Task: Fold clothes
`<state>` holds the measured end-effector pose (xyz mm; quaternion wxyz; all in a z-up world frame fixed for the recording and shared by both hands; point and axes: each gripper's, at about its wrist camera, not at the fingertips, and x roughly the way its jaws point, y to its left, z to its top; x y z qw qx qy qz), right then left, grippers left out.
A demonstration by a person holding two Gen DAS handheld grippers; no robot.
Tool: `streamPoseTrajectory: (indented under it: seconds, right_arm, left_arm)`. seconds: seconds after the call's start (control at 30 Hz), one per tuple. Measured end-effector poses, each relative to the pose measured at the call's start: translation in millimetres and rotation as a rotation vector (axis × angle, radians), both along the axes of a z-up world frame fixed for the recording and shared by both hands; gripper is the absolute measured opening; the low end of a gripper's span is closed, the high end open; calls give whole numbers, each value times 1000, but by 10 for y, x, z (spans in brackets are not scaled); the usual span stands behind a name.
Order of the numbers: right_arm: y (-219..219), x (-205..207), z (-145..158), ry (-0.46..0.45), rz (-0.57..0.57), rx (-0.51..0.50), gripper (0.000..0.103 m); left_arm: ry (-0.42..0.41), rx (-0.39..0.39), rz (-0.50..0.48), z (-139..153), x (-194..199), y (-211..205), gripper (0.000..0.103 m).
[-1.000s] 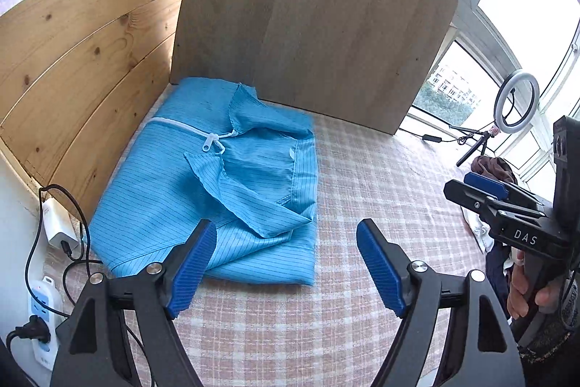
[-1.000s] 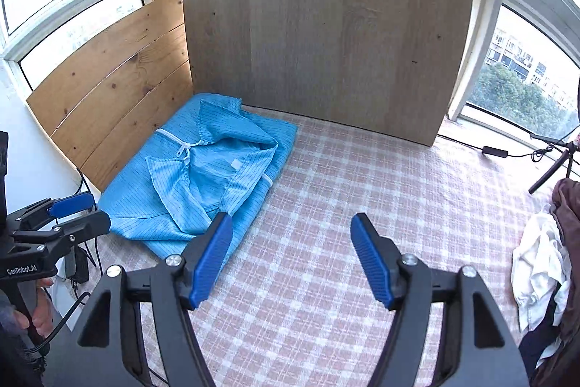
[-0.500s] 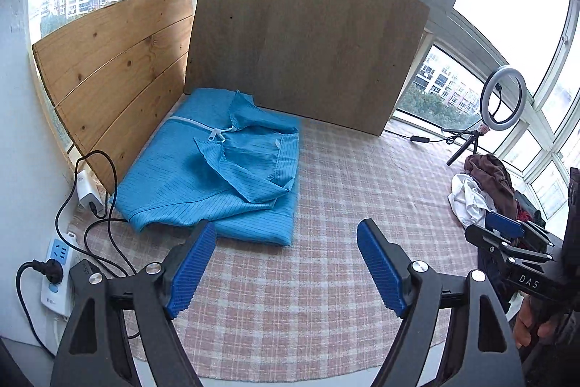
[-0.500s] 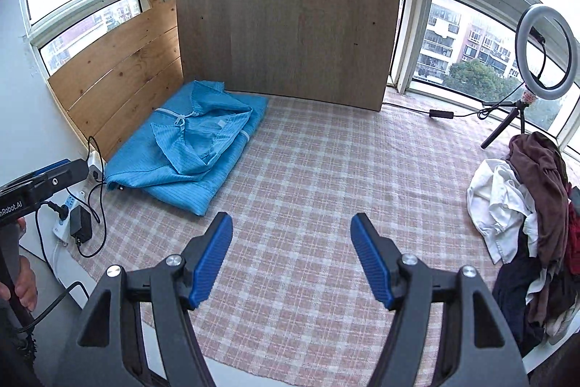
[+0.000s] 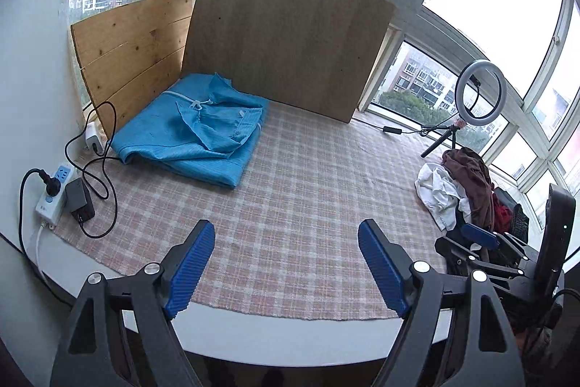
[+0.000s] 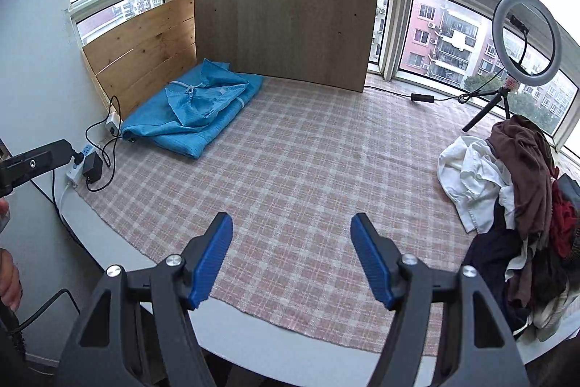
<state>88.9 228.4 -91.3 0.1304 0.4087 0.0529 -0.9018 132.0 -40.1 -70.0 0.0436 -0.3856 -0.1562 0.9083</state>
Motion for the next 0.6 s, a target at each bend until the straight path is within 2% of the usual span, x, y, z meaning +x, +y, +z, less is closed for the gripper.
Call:
streamPoseTrajectory:
  seconds: [0.17,0.47,0.6]
  right_arm:
    - [118,147,-6,10,20,-3,67]
    - [237,254,15,28,22,4,67]
    - [274,243,-4,25,15,9,67]
  left_arm:
    - [-11,54,16,3,167,108,81]
    - [17,57,21,71,244,206,86]
    - [39,28,18,104,246,239,86]
